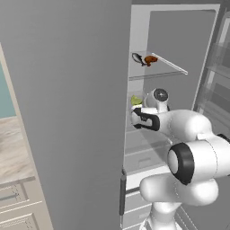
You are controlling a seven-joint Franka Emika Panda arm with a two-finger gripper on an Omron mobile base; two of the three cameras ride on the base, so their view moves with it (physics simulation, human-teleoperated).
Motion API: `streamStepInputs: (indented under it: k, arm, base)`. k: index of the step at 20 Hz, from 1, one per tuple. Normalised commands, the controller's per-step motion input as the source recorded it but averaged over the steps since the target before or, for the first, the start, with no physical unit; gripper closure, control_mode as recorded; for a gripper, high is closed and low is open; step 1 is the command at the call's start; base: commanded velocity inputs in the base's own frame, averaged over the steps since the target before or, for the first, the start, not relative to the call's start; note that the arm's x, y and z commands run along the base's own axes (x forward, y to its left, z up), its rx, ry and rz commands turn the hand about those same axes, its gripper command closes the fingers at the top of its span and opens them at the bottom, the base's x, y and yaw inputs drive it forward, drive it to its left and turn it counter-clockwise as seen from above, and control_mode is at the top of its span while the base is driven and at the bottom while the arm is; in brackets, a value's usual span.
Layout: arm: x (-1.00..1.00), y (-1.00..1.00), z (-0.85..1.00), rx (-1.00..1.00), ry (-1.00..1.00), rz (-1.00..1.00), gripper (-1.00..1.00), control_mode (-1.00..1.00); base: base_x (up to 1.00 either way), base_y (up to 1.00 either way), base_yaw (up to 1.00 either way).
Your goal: Transport the fish and garlic to the fridge. Place the fish on the rack containing meat and place the garlic on the rack containing the vegetable, ensuring meats and vegetables are on different racks.
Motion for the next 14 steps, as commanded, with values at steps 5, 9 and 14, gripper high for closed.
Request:
streamStepInputs:
  k: [5, 9, 14]
  arm:
    - [-0.52, 0.03, 0.26, 0.00, -0.24, 0.00, -1.00, -1.00]
    - [-0.69, 0.10, 0.50, 0.00, -0.11, 0.00, -1.00, -1.00]
    - [-0.77, 0.03, 0.96, 0.00, -0.05, 0.00, -1.00, -1.00]
  base:
    - [0.00, 0.00, 0.00]
    - [0.00, 0.00, 0.00]
    - [0.00, 0.00, 0.00]
